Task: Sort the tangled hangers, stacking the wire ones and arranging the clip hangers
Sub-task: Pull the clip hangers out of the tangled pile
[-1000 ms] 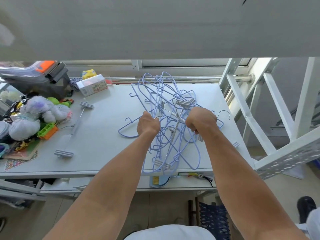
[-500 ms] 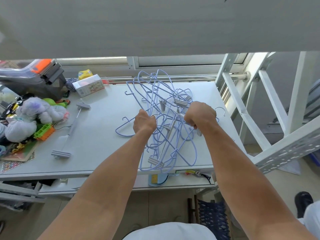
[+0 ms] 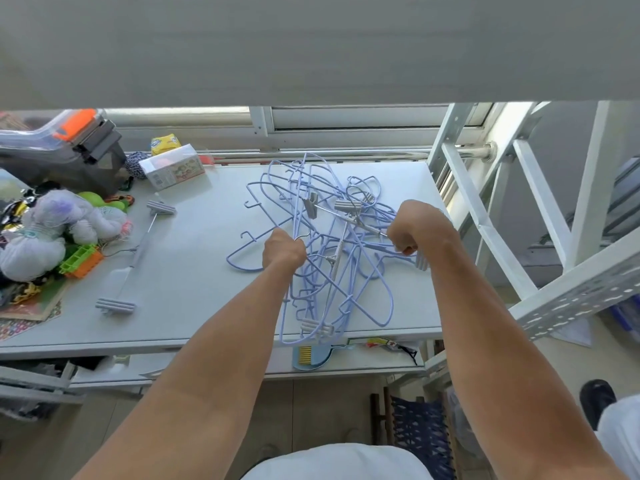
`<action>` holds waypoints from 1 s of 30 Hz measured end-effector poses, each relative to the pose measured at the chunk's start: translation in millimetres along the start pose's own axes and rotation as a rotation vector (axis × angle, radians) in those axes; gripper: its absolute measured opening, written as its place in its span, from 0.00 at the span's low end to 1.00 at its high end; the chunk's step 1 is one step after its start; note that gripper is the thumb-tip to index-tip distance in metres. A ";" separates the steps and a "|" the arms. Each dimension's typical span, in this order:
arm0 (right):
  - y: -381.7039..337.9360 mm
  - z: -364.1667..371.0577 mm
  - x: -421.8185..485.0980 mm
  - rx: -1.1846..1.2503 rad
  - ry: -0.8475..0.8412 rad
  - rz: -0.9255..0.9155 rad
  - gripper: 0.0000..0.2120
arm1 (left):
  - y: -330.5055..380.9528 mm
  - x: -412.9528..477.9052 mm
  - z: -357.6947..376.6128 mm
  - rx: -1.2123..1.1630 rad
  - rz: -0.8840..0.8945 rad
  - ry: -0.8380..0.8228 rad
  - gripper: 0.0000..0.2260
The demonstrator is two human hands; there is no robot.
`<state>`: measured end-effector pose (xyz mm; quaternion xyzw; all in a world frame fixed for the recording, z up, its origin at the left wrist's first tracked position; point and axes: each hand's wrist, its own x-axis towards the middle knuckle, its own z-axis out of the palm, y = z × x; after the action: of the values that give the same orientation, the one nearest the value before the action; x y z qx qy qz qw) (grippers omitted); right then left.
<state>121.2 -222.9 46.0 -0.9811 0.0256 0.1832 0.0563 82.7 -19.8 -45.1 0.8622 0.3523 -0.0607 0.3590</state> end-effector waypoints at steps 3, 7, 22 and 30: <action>-6.6 5.8 12.4 0.130 -0.003 -0.061 0.03 | -1.4 -0.6 0.2 0.124 0.052 0.100 0.29; -39.5 34.3 13.0 0.664 -0.097 -0.123 0.03 | 11.2 -11.6 2.4 -0.001 0.446 0.199 0.24; -74.6 101.1 7.9 0.824 0.185 -0.141 0.12 | -6.9 19.2 -45.1 -0.951 0.108 -0.095 0.05; -88.2 124.1 20.6 0.571 0.016 -0.201 0.27 | -26.1 23.5 -66.3 -0.995 0.026 -0.495 0.08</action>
<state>102.3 -121.2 -67.4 -0.9247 -0.0205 0.1543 0.3475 73.4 50.2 -19.8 0.5532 0.2331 -0.0832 0.7955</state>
